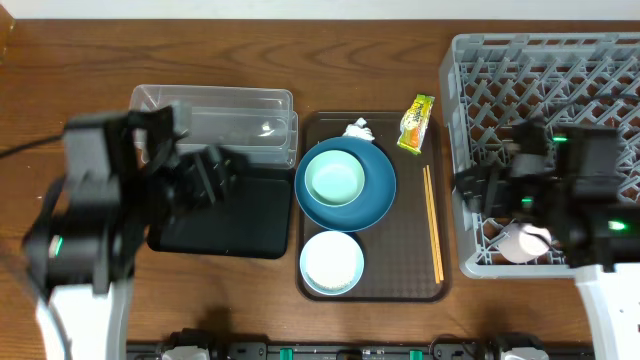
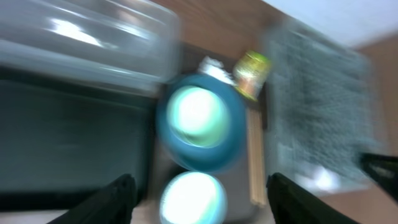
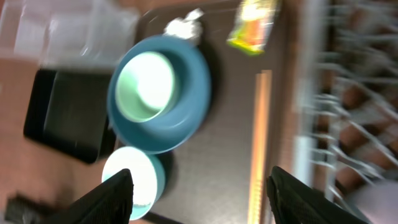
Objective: Sort waste into correct bins and load items into the dishwasher rack
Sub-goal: 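Grasp the pale green bowl from the teal plate with the right gripper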
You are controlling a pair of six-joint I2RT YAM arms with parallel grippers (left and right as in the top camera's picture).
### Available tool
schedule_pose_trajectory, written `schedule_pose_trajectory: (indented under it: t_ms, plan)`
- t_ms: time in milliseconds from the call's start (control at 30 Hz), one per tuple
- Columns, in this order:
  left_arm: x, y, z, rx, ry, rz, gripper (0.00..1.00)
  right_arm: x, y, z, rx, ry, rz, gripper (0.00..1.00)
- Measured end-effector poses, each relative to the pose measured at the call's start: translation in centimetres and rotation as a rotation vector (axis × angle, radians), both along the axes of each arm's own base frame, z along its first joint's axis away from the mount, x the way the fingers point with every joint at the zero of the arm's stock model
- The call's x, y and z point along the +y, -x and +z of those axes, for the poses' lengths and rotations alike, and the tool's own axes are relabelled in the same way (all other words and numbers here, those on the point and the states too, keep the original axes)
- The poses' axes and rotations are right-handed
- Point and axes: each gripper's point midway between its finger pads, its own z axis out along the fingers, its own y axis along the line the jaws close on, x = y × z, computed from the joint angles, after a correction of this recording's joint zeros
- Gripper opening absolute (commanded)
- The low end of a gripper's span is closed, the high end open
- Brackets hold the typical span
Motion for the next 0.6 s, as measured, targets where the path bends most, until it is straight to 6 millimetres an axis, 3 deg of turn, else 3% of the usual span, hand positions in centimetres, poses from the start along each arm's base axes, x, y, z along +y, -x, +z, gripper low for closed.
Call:
schedule_pose_trajectory:
  t_ms: [100,233,500,600]
  plan:
    - [2.8,1.6,0.1,-0.02,-0.133,0.12,0.82,3.5,-0.3,-1.4,0.016,0.035,0.095,0.66]
    - [4.9,2.4,0.5,-0.043,-0.22,0.209,0.87,7.0,-2.0,-5.0,0.072,0.096,0.124,0.62]
    - [6.1,2.5,0.5,-0.048,-0.273,0.258,0.92,10.3,-7.1,-13.3,0.165,0.127,0.06,0.51]
    - [6.2,2.5,0.5,-0.048,-0.278,0.262,0.93,11.5,-7.3,-16.4,0.219,0.133,0.075,0.5]
